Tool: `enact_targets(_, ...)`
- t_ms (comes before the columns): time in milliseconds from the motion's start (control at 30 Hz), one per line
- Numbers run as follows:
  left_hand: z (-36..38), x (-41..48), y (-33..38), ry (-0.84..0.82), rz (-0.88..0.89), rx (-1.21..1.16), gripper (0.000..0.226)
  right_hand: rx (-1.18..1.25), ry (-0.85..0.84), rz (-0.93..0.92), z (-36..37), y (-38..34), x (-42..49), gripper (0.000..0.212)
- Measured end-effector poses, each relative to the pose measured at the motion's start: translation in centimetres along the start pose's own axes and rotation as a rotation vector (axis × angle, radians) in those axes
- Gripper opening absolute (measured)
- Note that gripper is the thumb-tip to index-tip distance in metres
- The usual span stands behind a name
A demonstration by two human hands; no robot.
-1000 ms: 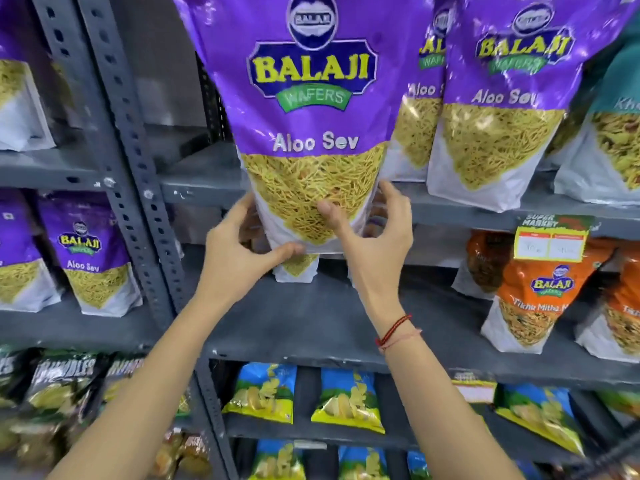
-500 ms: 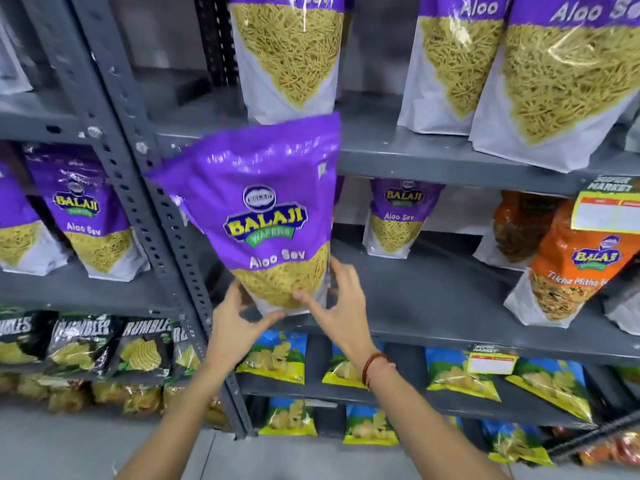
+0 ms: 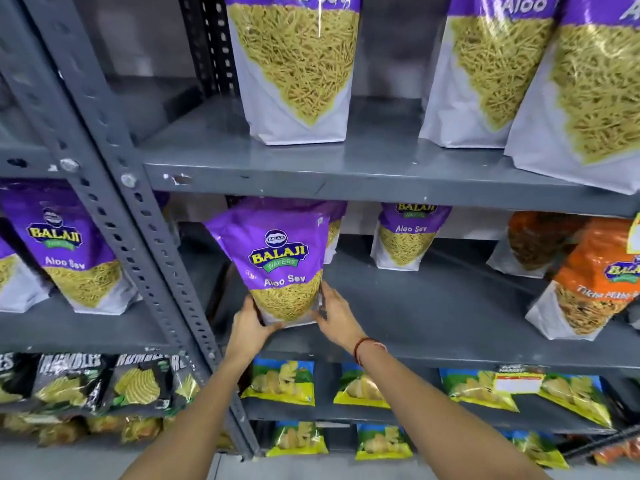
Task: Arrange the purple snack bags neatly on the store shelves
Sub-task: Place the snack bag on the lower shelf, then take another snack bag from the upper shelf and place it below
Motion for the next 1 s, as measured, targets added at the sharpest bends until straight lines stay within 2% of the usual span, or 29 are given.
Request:
enact_targets(100, 0.5, 0.7, -0.1, -0.029, 0.001, 0.02, 0.081, -0.014, -0.056, 0.031, 1.0, 1.3, 0.5, 0.076)
enact_targets(233, 0.4, 0.9, 0.4, -0.033, 0.011, 0.058, 0.081, 0.043, -0.048, 0.043, 0.8, 1.5, 0.5, 0.074)
enact_targets(367, -0.5, -1.5, 1.6, 0.16, 0.015, -0.064, 0.086, 0.036, 0.13, 0.033, -0.8, 1.1, -0.5, 0.064)
enact_targets(533, -2.2, -6.0, 7.9, 0.484, 0.083, -0.324, 0.043, 0.155, 0.419, -0.101, -6.3, -2.8, -5.6, 0.043)
enact_targets(600, -2.7, -6.0, 12.4, 0.452, 0.15, -0.449, 0.029, 0.221, 0.516, -0.177, -9.4, -4.8, -8.5, 0.035)
enact_targets(700, -3.6, -5.4, 21.1, 0.306, 0.339, -0.503, 0.015, 0.317, 0.712, -0.285, -15.5, -7.6, -13.3, 0.028)
enact_targets(833, -4.8, -5.7, 31.6, 0.201, 0.584, -0.516, 0.013, 0.352, 0.934, -0.411, -23.8, -10.3, -18.5, 0.024)
enact_targets(1000, -3.8, -4.5, 41.1, 0.131, 0.789, -0.5, 0.011, 0.297, 1.178, -0.499, -32.5, -11.9, -21.9, 0.023)
Point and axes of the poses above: each hand's wrist, its own x-axis towards the middle knuckle, its own z-axis out of the palm, y = z × x, the point moved 9 cm from there along x, towards the middle knuckle, and after that the axes turned 7 degrees about z, right-handed, at the moved point
